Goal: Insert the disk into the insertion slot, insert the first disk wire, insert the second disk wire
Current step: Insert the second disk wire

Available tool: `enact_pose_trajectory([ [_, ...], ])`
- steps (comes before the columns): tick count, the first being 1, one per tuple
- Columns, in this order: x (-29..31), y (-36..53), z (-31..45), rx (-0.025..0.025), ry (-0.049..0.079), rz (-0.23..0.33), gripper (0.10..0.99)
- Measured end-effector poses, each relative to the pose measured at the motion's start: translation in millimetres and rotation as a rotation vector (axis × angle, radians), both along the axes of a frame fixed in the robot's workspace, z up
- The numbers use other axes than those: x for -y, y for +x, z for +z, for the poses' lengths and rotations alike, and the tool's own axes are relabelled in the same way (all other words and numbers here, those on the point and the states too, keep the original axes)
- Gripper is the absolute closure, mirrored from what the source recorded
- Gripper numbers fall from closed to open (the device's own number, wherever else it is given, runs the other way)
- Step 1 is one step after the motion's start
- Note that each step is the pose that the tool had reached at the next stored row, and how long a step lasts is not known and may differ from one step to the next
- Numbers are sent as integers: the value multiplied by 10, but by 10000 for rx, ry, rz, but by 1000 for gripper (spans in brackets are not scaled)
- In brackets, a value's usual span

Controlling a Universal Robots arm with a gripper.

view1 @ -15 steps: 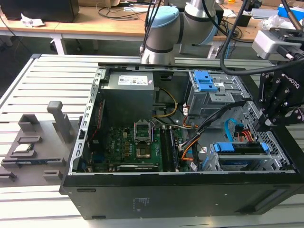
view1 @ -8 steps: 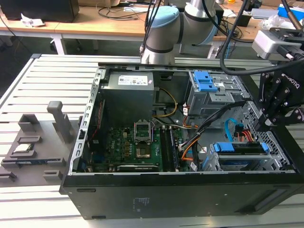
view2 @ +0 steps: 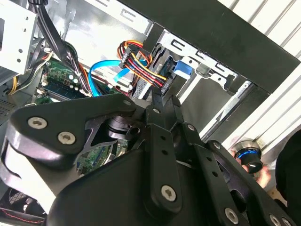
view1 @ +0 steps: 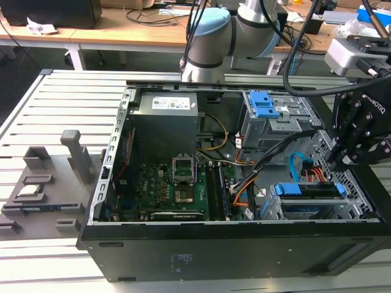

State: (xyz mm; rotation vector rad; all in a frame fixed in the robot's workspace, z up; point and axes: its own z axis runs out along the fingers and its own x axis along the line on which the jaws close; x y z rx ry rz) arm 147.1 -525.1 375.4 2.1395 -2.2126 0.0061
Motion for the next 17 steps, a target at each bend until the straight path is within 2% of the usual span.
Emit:
enact_pose_trajectory([
  [3,-12,-9,2,0,-5,1,847],
  [5,-38,-50,-3,0,-2,1,847],
  [7,-58,-169,-13,-1,0,1,847],
  [9,-64,-219,-16,0,0,0,847],
  [11,-124,-248,-22,0,-2,0,847],
  [14,-130,-321,-39,0,-1,1,847],
  [17,-130,-425,-71,0,-98,1,847],
])
